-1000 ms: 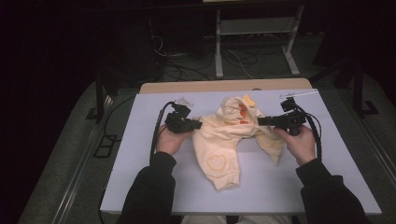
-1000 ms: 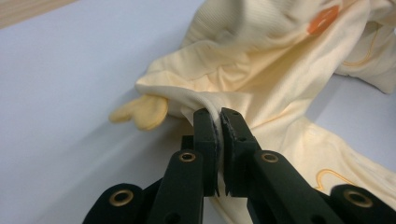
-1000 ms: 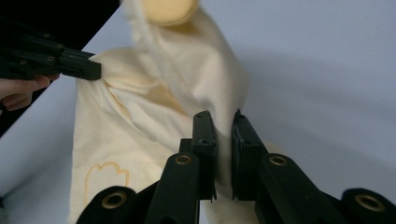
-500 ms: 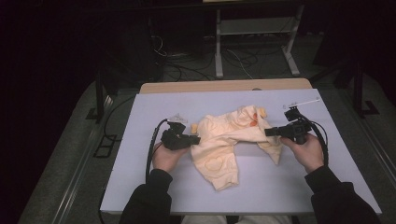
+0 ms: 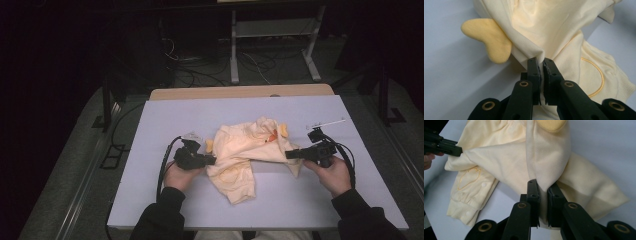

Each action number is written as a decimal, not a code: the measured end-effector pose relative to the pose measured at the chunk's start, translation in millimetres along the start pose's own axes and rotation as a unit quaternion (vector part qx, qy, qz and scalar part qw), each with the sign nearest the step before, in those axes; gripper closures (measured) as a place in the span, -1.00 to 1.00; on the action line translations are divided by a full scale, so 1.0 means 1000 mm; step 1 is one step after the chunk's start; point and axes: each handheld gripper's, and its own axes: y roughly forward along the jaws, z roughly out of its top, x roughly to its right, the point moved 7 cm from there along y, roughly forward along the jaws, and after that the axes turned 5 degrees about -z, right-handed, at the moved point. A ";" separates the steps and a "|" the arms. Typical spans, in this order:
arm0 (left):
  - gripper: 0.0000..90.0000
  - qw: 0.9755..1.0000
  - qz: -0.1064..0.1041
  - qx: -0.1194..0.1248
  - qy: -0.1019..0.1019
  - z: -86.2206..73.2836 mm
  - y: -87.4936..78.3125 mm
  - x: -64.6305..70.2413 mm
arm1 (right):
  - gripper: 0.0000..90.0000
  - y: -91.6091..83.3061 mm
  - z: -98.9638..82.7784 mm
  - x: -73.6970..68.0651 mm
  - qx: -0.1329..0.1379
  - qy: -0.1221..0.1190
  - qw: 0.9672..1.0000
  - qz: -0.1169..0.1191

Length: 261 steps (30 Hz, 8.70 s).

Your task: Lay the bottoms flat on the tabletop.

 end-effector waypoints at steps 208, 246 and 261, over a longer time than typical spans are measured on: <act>0.33 0.985 0.086 0.099 -0.110 0.130 0.009 -0.123 | 0.76 0.071 0.160 0.075 0.050 0.012 0.988 -0.145; -1.00 0.986 0.063 0.150 -0.045 0.106 -0.034 -0.068 | -1.00 0.016 0.085 0.045 0.081 -0.048 0.994 -0.053; -1.00 0.988 0.042 0.147 -0.035 0.081 -0.027 -0.048 | -1.00 0.010 0.054 0.046 0.086 -0.037 0.995 -0.037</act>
